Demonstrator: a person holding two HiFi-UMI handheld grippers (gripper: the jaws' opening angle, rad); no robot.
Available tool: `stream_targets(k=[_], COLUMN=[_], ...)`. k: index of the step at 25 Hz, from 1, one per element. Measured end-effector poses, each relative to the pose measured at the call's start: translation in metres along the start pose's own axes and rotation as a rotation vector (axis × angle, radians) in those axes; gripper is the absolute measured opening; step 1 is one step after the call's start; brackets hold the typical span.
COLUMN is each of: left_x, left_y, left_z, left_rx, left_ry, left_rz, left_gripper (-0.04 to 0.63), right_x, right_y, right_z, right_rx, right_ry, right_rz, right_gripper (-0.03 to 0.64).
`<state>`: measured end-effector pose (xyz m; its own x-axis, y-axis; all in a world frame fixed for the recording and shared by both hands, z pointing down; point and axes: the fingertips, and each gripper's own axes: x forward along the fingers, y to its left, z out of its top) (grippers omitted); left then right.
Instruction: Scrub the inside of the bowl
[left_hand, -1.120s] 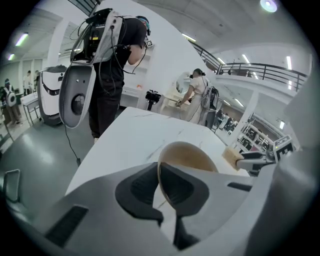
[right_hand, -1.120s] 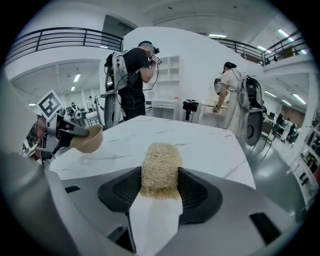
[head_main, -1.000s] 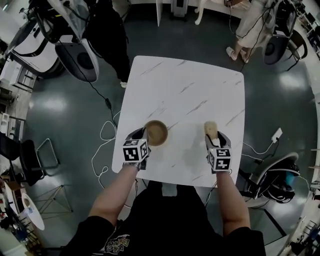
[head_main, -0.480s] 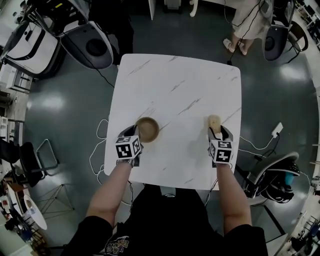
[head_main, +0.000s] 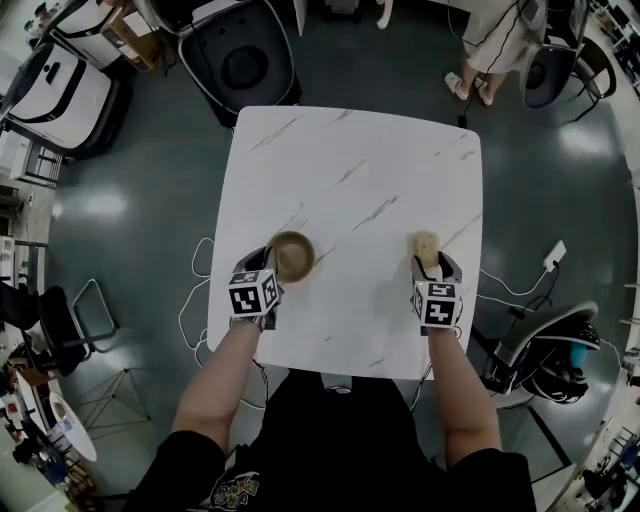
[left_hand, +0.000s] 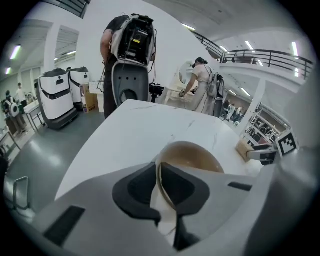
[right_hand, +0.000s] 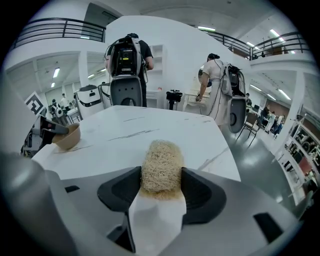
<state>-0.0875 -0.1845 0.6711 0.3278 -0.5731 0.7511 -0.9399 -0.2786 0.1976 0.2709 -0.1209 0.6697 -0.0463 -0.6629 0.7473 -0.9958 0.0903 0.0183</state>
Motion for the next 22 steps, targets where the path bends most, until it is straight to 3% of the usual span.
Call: stream_targets(k=[4, 10, 12, 13, 15, 22], left_x=[-0.006, -0.037, -0.053, -0.062, -0.080, -0.149], left_y=[-0.003, 0.010, 0.015, 0.017, 0.018, -0.002], left_z=[0.010, 0.022, 0.026, 0.027, 0.030, 0.033], left_rx=[0.021, 0.041, 0.058, 0.073, 0.105, 0.165], left_ry=[-0.049, -0.132, -0.158, -0.170, -0.191, -0.237], left_rz=[-0.047, -0.056, -0.061, -0.065, -0.082, -0.207], left_gripper=[0.129, 0.133, 0.067, 0.045, 0.009, 0.006], right_x=[-0.006, -0.042, -0.063, -0.074, -0.097, -0.171], right_y=[0.004, 0.006, 0.006, 0.007, 0.011, 0.062], right_z=[0.002, 0.016, 0.023, 0.026, 0.032, 0.040], right_rx=[0.004, 0.015, 0.049, 0.074, 0.132, 0.278], right_ry=[-0.018, -0.109, -0.156, -0.181, -0.232, -0.360], right_rz=[0.008, -0.041, -0.067, -0.081, -0.099, -0.031], right_gripper=[0.270, 0.276, 0.273, 0.242, 0.048, 0.021])
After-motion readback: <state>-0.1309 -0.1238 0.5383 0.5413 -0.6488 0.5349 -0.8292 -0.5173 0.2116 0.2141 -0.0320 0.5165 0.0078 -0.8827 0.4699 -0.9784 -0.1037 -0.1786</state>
